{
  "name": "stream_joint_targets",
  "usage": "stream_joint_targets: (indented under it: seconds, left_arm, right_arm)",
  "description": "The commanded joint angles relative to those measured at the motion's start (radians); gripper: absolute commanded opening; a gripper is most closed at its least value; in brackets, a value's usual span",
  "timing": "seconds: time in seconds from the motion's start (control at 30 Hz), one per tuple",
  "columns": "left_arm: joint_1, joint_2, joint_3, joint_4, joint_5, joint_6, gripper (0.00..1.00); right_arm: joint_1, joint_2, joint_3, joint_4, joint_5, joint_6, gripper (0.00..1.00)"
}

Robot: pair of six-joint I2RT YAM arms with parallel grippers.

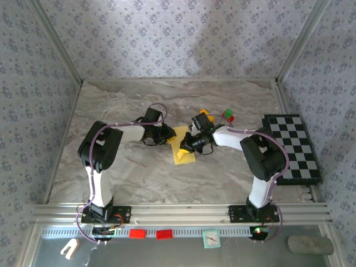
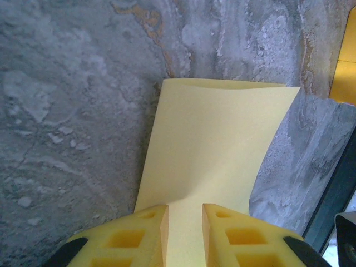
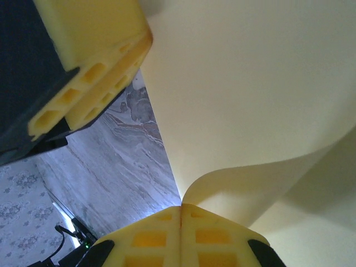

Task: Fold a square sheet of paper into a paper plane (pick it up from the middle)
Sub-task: Fold the triangle a second time at the center of the table.

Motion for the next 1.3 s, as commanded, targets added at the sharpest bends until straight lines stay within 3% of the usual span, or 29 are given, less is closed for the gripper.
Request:
stream_joint_targets:
  seconds: [0.0,1.27]
  left_arm:
    - [-0.003,0.027,0.016,-0.059,-0.002,0.022,0.23]
    - [-0.004,0.031,0.011,-0.06,-0.002,0.014,0.2]
  right_arm:
    - [0.008,0.037,0.035,-0.002,0.005,-0.004,0.0]
    - [0.025,0.11,0.045,0.069,0.065,0.038,0.0]
